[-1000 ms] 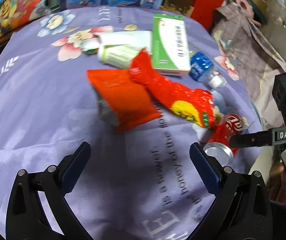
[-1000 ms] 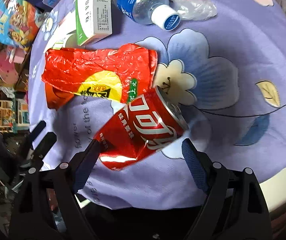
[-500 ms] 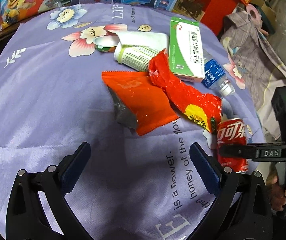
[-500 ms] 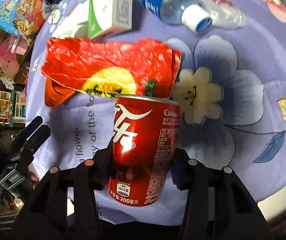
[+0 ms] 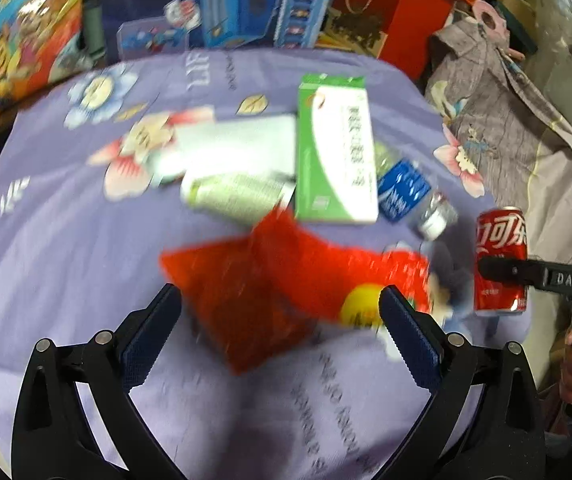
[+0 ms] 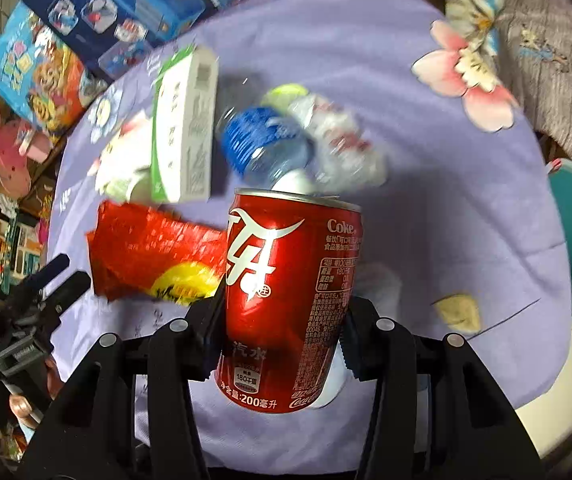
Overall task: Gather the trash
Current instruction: 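Grasp the white-green medicine box with left tool while right tool holds the can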
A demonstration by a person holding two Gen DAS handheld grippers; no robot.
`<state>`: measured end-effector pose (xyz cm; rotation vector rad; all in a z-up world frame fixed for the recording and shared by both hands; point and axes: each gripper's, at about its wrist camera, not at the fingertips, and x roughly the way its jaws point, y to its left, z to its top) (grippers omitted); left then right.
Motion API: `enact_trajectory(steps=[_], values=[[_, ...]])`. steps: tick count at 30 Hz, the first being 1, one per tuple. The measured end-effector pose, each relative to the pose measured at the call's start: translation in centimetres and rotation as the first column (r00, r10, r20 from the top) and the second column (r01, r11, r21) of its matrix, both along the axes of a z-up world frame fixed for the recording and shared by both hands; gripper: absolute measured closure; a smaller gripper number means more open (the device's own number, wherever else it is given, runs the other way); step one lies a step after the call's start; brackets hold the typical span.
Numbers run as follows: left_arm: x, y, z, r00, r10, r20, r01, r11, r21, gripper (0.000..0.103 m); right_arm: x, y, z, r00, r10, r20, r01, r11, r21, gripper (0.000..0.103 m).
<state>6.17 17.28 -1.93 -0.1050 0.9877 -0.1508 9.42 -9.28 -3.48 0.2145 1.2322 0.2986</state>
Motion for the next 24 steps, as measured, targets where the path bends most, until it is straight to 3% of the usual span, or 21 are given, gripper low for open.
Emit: enact_trajectory(steps=[5, 11, 21, 23, 24], values=[[4.6, -3.1, 0.5, 0.998, -0.067, 0.005, 0.067, 0.998, 0.017, 0.004, 1.4, -3.3, 0.0, 0.998, -0.055, 0.011, 0.055, 0.998, 0.011, 0.057], [9.5, -5.3, -1.5, 0.994, -0.099, -0.046, 0.101, 0.994, 0.050, 0.004, 2.9, -4.7, -0.8, 0.996, -0.088, -0.007, 0.088, 0.996, 0.012, 0.057], [13.3, -6.7, -4.5, 0.983, -0.134, -0.127, 0.142, 0.989, 0.052, 0.005, 4.8, -6.3, -2.1, 0.994, -0.106, -0.032, 0.107, 0.993, 0.041, 0.057], [13.2, -6.8, -4.8, 0.982, -0.139, -0.125, 0.145, 0.989, 0.041, 0.026, 5.0, -6.5, -2.5, 0.994, -0.106, -0.038, 0.108, 0.993, 0.047, 0.057], [13.2, -6.7, -4.8, 0.983, -0.136, -0.121, 0.141, 0.989, 0.038, 0.026, 5.0, -6.6, -2.5, 0.994, -0.106, -0.039, 0.108, 0.993, 0.048, 0.057]])
